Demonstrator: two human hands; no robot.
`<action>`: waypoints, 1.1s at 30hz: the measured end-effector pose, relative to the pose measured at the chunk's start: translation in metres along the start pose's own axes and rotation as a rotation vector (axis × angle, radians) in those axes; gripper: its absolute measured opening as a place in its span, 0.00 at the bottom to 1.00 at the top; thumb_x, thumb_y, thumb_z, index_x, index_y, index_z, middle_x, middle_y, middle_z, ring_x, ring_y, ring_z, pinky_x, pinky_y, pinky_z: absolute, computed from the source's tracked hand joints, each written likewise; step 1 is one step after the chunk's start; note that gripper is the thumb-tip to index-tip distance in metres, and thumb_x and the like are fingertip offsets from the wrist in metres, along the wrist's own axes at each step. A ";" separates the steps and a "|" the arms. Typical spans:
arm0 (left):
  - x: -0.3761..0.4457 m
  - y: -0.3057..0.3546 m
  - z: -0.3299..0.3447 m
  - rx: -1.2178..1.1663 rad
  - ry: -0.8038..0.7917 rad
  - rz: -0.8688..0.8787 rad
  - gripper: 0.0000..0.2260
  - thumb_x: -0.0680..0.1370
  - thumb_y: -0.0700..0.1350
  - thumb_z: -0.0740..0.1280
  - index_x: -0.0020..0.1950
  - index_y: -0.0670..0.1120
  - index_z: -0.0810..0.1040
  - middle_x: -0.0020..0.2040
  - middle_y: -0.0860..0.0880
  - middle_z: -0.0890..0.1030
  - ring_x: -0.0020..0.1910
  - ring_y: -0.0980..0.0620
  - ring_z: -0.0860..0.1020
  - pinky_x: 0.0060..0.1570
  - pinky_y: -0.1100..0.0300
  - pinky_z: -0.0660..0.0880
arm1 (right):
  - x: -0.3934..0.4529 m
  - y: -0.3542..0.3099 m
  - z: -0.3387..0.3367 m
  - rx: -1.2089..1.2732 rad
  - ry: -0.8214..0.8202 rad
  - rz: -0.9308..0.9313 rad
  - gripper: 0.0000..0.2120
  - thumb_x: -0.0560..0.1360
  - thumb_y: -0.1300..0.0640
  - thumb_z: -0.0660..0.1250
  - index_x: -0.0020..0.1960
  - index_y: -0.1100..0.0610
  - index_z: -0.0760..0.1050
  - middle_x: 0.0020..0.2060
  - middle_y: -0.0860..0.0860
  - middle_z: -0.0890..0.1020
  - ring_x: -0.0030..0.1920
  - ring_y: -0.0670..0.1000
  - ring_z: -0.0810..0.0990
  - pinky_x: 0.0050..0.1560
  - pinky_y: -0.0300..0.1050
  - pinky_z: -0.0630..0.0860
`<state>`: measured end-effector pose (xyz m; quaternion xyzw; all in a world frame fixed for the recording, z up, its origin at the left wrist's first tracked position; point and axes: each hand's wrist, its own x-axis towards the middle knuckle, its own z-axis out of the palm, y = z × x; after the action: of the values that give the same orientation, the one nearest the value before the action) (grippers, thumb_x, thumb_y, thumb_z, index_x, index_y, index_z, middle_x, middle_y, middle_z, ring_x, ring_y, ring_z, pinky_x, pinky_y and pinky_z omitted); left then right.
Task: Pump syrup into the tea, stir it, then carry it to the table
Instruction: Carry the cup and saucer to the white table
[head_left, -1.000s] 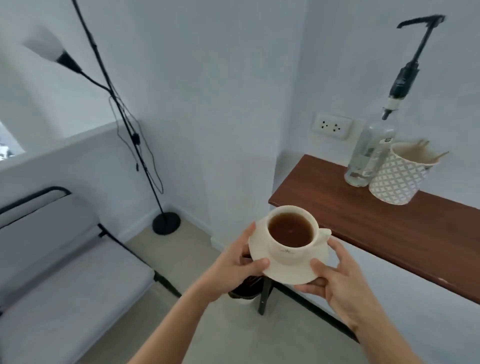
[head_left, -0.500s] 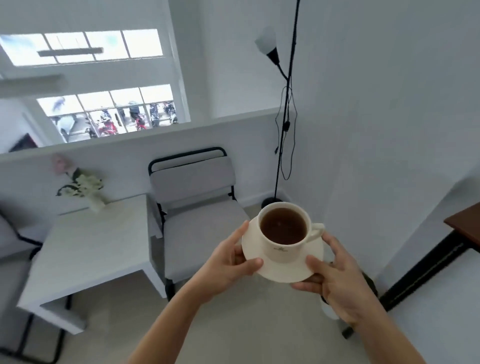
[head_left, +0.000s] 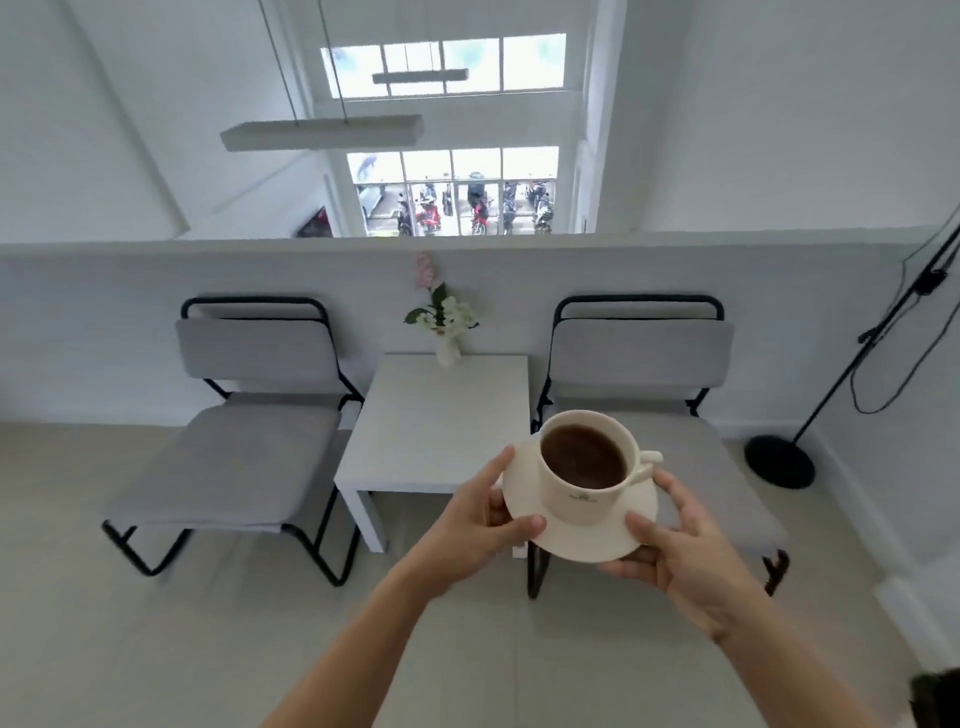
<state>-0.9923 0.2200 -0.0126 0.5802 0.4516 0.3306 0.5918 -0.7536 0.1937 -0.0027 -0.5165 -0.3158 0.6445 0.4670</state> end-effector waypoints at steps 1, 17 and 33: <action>-0.001 -0.004 -0.017 -0.006 0.030 -0.014 0.40 0.79 0.36 0.71 0.83 0.49 0.50 0.56 0.43 0.85 0.52 0.58 0.84 0.53 0.61 0.81 | 0.011 0.002 0.016 -0.015 -0.021 0.013 0.31 0.80 0.71 0.61 0.77 0.47 0.61 0.49 0.67 0.83 0.35 0.61 0.87 0.30 0.53 0.85; 0.105 -0.063 -0.227 -0.100 0.323 -0.106 0.43 0.77 0.36 0.73 0.83 0.49 0.48 0.53 0.46 0.87 0.55 0.50 0.84 0.54 0.57 0.80 | 0.260 0.018 0.176 -0.137 -0.251 0.081 0.28 0.81 0.69 0.62 0.73 0.44 0.65 0.47 0.68 0.85 0.40 0.63 0.87 0.36 0.57 0.86; 0.285 -0.145 -0.391 -0.004 0.192 -0.165 0.48 0.70 0.55 0.77 0.81 0.59 0.49 0.55 0.44 0.85 0.56 0.44 0.83 0.62 0.45 0.79 | 0.471 0.047 0.256 -0.159 -0.102 0.166 0.29 0.81 0.65 0.64 0.73 0.39 0.64 0.51 0.66 0.84 0.44 0.64 0.87 0.40 0.60 0.86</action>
<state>-1.2642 0.6168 -0.1671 0.5054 0.5517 0.3356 0.5723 -1.0272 0.6329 -0.1512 -0.5427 -0.3454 0.6795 0.3528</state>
